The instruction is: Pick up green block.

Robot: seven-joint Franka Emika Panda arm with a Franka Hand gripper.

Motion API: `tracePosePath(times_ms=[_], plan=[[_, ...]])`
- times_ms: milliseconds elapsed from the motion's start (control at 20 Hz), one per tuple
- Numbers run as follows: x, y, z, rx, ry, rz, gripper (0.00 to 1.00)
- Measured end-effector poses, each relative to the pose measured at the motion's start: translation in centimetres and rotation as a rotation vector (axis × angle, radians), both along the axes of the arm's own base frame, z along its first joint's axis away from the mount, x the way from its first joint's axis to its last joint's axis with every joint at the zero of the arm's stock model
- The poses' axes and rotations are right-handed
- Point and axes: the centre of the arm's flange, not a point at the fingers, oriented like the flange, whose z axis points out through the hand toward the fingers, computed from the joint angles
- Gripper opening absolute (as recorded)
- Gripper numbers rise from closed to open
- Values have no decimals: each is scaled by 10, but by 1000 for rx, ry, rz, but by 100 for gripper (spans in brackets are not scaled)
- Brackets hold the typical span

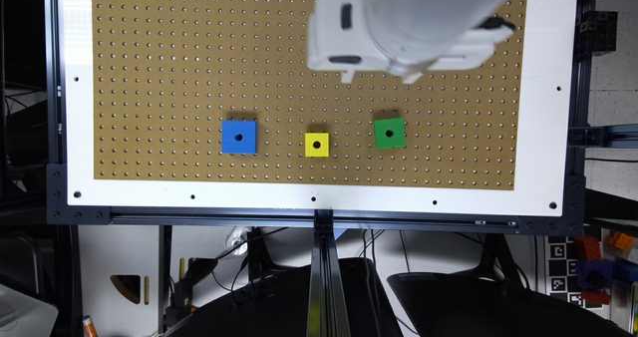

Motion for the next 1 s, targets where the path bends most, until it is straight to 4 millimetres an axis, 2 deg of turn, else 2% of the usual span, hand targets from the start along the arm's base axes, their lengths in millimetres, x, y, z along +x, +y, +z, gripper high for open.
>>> tracePosePath(times_ms=[150, 850, 900, 1000], plan=[[8, 10, 0, 8, -4, 1, 100], [40, 25, -1, 35, -21, 6, 100], [41, 25, -2, 36, -19, 7, 100], [42, 26, -18, 36, -2, 8, 100]])
